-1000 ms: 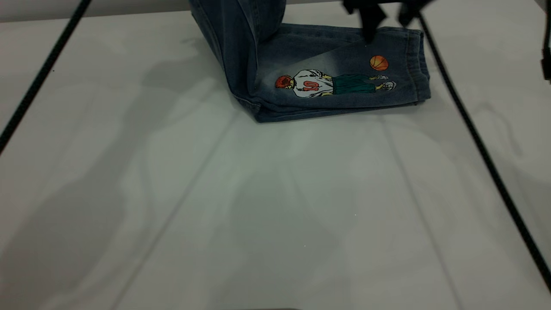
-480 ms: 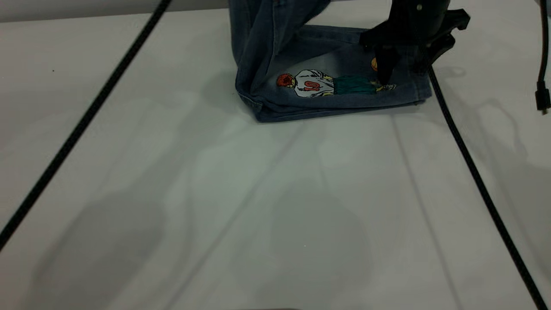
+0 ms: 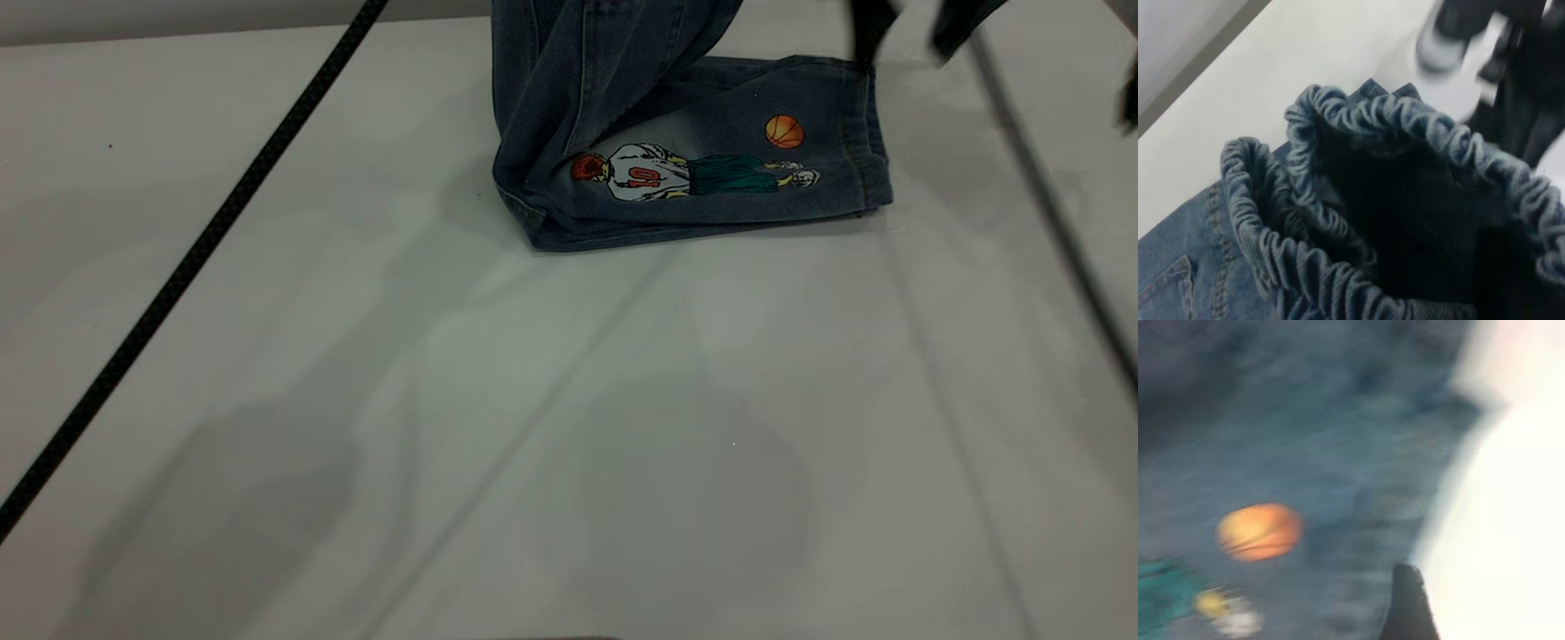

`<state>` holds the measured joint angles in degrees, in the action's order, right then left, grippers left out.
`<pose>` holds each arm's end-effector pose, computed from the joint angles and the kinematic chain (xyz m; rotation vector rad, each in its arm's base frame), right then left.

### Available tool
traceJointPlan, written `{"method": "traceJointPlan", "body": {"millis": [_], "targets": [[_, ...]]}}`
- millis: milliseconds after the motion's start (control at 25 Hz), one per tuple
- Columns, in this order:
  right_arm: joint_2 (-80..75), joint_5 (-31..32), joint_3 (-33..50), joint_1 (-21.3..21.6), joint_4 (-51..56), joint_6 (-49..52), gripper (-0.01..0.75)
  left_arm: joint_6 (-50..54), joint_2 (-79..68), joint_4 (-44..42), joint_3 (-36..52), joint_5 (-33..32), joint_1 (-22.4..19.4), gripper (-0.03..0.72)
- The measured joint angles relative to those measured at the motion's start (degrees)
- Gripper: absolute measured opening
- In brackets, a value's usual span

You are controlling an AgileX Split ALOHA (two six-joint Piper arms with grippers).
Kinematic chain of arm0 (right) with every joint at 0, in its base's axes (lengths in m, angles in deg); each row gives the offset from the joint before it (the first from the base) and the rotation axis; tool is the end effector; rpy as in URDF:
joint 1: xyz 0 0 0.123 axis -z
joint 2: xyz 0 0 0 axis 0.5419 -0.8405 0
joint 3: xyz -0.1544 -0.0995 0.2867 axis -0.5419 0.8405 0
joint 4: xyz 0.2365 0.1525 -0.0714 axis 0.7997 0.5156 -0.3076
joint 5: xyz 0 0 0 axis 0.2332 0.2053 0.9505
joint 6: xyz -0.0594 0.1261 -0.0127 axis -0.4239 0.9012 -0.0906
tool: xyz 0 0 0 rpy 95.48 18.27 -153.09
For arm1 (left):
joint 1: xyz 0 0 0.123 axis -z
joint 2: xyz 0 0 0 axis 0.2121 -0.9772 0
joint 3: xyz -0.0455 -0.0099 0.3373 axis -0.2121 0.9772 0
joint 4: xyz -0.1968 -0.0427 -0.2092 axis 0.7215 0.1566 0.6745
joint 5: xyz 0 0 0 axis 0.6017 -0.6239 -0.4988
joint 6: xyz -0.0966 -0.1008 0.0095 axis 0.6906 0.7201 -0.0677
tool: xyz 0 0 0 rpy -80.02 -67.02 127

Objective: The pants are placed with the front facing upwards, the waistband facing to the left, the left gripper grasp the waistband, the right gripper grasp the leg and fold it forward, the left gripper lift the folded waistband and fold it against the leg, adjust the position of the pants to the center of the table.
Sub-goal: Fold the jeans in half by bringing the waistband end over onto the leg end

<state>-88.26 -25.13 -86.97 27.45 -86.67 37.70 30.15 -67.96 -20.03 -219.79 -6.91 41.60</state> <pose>0.5936 0.0571 0.1022 -0.0771 2.8839 0.0394 0.5540 -0.3660 0.2868 0.9917 2.1734 -0.5578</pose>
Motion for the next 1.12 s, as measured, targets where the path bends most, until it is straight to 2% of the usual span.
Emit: {"method": "traceJointPlan", "body": {"millis": [200, 440, 600, 760, 880, 1120], "targets": [[0.1, 4.5, -5.0, 6.8, 0.8, 0.0, 0.438, 0.0, -0.2, -0.2, 0.0, 0.6, 1.7, 0.042], [0.2, 10.3, -12.5, 12.5, 2.0, 0.1, 0.438, 0.0, -2.9, 0.0, 0.0, 2.7, 4.1, 0.042], [0.2, 13.9, -19.0, 13.7, 2.0, -0.1, 0.438, 0.0, -6.8, 0.2, 0.0, 6.0, 5.2, 0.042], [0.4, 15.0, -25.1, 13.8, 2.9, -0.3, 0.438, -0.1, -10.7, 0.2, 0.0, 10.2, 6.3, 0.060], [0.4, 15.4, -28.5, 13.8, 5.1, -1.1, 0.438, -0.1, -12.3, 0.2, 0.0, 11.2, 7.1, 0.124], [0.4, 15.8, -30.8, 13.8, 9.0, -2.6, 0.438, -0.1, -12.1, 2.2, 0.0, 10.7, 7.8, 0.396]]}}
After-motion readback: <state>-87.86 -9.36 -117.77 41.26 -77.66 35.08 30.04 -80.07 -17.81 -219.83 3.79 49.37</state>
